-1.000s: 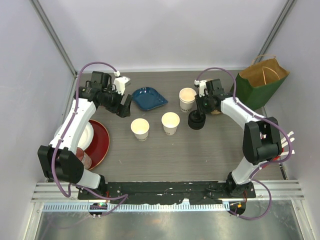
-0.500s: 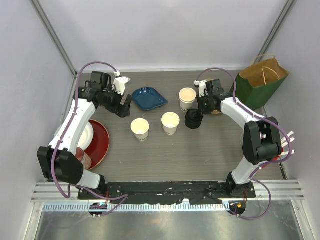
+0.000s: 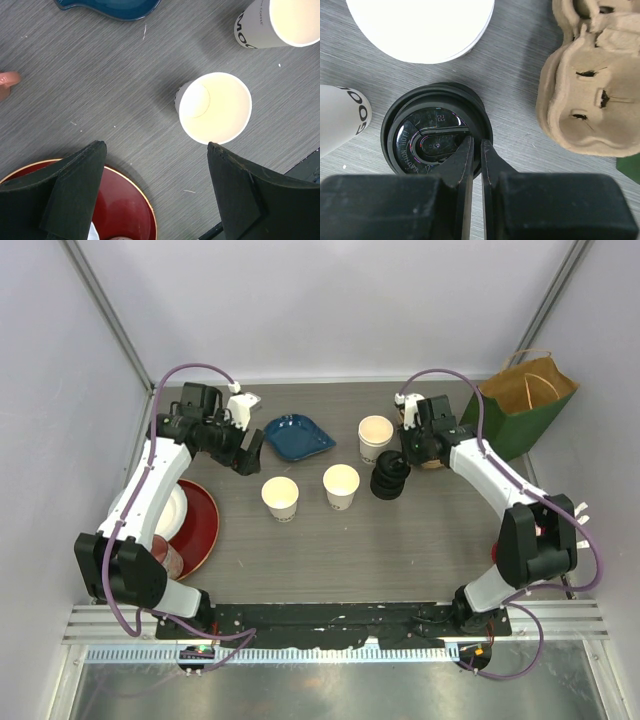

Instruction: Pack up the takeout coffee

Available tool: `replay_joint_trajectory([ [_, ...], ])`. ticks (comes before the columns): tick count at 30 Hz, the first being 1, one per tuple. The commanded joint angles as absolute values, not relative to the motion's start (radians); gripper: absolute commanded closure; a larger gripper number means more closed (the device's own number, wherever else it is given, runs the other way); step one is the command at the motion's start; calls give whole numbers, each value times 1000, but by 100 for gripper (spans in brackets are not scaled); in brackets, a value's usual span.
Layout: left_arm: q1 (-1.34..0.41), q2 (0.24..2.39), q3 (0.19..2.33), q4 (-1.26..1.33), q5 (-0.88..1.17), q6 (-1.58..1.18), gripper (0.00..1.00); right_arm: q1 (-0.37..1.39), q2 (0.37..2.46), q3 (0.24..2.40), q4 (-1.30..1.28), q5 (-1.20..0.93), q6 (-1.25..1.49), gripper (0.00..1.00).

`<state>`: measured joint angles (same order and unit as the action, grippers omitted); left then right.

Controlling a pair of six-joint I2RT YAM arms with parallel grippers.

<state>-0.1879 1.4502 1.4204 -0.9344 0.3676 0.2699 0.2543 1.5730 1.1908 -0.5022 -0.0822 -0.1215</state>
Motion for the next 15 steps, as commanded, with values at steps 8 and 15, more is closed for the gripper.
replay_joint_trajectory([
  [8,-183,1445,1474,-928,429,227,14,420,1396,1279,-560,98,-115,99],
  [15,-184,1448,1485,-908,445,169,14,632,1453,1344,-517,140,-112,99],
])
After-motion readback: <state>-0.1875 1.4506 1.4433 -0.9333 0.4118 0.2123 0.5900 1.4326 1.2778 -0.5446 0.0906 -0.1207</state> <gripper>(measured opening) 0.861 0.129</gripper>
